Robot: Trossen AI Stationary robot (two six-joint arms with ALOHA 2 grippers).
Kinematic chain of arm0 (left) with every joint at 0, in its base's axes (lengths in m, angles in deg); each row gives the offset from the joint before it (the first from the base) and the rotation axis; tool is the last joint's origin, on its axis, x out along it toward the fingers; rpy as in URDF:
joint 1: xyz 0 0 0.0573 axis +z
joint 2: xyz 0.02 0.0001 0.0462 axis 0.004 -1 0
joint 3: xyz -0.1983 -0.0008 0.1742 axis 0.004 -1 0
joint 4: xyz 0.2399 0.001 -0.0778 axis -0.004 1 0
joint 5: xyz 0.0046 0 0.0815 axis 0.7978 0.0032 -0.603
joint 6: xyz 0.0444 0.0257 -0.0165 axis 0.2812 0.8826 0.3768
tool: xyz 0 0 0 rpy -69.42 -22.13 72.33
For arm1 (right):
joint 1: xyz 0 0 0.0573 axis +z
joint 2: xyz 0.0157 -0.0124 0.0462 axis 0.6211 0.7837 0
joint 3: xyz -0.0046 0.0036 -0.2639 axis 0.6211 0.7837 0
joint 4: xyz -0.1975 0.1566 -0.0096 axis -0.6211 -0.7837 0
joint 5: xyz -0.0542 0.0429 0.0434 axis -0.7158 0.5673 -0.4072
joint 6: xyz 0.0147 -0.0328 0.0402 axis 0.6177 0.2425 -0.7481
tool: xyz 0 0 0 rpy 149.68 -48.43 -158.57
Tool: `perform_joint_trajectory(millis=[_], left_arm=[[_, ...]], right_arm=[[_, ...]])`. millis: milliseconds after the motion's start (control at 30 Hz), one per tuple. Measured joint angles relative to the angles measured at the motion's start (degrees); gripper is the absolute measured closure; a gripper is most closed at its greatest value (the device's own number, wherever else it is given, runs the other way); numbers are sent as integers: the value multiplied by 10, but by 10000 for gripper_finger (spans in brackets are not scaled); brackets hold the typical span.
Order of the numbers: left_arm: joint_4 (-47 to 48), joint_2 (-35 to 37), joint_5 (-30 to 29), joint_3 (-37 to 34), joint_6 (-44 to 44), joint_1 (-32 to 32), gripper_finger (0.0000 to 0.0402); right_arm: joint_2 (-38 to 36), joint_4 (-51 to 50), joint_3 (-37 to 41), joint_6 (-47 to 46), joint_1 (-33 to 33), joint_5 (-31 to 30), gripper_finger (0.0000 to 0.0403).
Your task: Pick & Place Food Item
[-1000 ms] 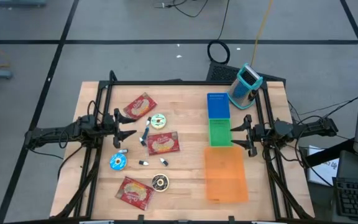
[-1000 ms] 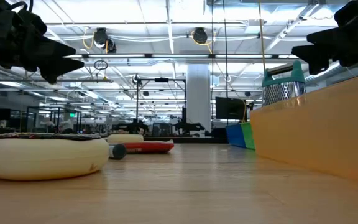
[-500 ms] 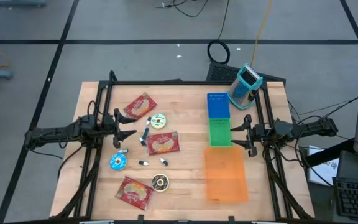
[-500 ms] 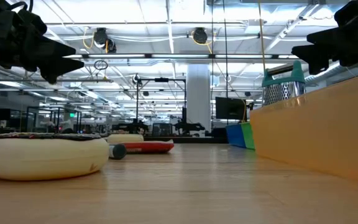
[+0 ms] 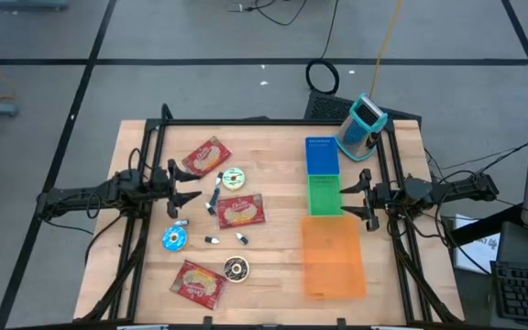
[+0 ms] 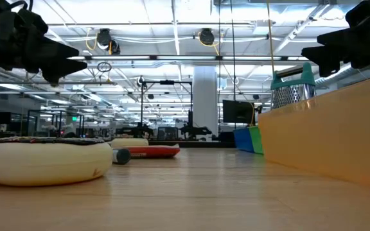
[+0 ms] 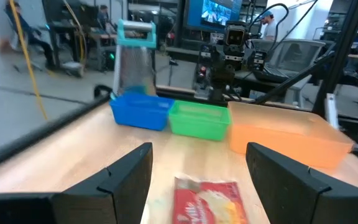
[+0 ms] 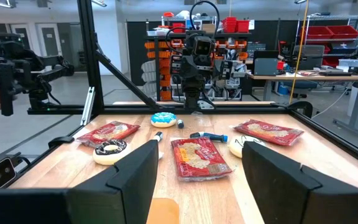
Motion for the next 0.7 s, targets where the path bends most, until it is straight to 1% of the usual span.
perform_joint_trajectory(millis=[67, 133, 300, 333, 467, 533, 633, 700], left_arm=[[-19, 0, -18, 0, 23, 0, 144], [-38, 0, -23, 0, 28, 0, 144], [-111, 0, -23, 0, 2, 0, 144], [-129, 0, -23, 0, -15, 0, 144], [-172, 0, -23, 0, -129, 0, 144], [-190, 0, -34, 0, -169, 0, 144], [-193, 0, -60, 0, -214, 0, 144], [-193, 0, -78, 0, -220, 0, 144]], right_arm=[[0, 0, 0, 0, 0, 0, 181], [0, 0, 0, 0, 0, 0, 181], [0, 0, 0, 0, 0, 0, 181], [0, 0, 0, 0, 0, 0, 181], [0, 0, 0, 0, 0, 0, 181], [0, 0, 0, 0, 0, 0, 181], [0, 0, 0, 0, 0, 0, 181], [0, 0, 0, 0, 0, 0, 181]])
